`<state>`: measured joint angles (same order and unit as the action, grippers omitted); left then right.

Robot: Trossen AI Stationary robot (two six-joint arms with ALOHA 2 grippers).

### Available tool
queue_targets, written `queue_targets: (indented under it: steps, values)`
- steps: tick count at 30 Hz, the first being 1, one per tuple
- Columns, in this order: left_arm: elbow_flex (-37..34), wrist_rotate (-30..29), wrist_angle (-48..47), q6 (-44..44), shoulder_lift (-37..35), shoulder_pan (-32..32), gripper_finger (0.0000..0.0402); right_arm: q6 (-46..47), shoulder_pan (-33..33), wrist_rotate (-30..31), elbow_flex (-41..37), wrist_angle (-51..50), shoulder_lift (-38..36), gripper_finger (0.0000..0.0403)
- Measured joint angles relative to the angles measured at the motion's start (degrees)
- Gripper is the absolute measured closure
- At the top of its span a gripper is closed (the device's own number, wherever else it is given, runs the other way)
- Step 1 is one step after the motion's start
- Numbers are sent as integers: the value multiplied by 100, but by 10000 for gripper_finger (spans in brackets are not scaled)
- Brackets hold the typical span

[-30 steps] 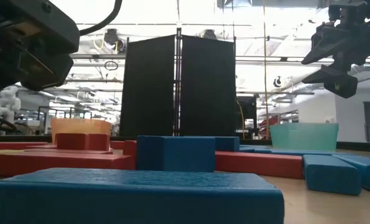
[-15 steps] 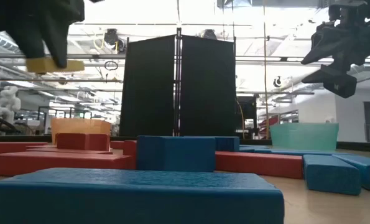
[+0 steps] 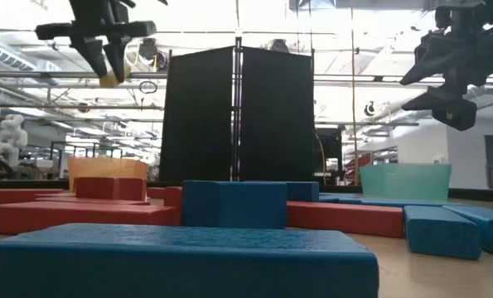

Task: Sort blocks
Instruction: Put the yellow block into the orange bin

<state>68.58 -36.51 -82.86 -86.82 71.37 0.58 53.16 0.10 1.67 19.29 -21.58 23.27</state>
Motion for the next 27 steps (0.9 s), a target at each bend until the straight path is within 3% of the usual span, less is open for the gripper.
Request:
queue_targets:
  steps: [4, 14, 21, 27]
  values:
    - [-10, -13, 84, 973, -19, 901, 326, 14, 0, 2, 2, 39, -2, 209]
    - [-711, 327, 1331, 2897, -21, 2558, 326, 191, 0, 2, 2, 59, 0, 209]
    - [-1516, 899, 2669, 3468, -25, 3354, 324, 193, 0, 2, 0, 59, -2, 209]
    - [-2175, 1183, 3488, 3478, -23, 3782, 289, 320, 0, 0, 1, 58, 0, 209]
